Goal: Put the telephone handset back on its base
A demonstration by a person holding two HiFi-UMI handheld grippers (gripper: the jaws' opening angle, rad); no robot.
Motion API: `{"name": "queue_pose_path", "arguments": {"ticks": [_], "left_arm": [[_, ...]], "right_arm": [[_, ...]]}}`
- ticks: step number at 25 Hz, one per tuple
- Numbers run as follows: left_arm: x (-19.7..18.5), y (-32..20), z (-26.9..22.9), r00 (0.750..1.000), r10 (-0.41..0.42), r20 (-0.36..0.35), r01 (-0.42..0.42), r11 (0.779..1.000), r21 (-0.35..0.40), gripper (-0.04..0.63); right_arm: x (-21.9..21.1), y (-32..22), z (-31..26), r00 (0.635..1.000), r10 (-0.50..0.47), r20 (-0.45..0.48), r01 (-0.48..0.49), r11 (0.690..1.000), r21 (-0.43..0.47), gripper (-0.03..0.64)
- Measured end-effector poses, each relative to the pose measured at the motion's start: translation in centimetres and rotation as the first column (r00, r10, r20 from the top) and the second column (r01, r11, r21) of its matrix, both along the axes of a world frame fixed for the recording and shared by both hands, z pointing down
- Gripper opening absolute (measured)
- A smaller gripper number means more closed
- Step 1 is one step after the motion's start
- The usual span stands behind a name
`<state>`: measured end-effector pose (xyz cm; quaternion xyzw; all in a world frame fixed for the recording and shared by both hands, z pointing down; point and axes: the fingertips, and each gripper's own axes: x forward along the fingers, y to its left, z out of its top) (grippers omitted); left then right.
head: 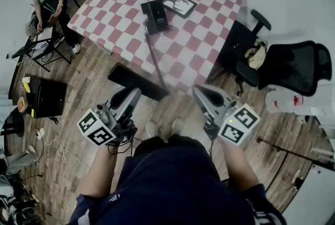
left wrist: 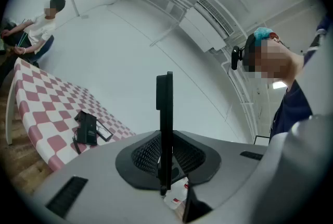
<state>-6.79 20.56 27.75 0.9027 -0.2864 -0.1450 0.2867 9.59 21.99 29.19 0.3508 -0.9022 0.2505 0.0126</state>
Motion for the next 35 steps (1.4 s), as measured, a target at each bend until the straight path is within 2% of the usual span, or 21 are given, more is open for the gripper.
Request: {"name": "queue_pose_path", "arguments": {"ticks": [11, 21, 35], "left_arm": [[1.5, 0.6, 0.7, 0.999, -0.054, 0.007, 0.054, 0.999, -0.009, 0.089], [3.6, 1.4, 1.4, 0.994, -0.103, 0.023, 0.103, 0.995, -0.012, 0.089], [4.8, 0.7, 1.2, 0.993, -0.113, 0.041, 0.113, 0.994, -0.003, 0.089]], "right_arm": [[1.7, 0.0, 0.7, 0.999, -0.043, 0.028, 0.043, 0.999, -0.023, 0.017], [5.0, 0.3, 2.1, 0.998, -0.058, 0.039, 0.060, 0.997, -0.053, 0.017], [7.2, -0.8, 2.9, 0.998, -0.046, 0.052, 0.049, 0.997, -0.067, 0.017]]}}
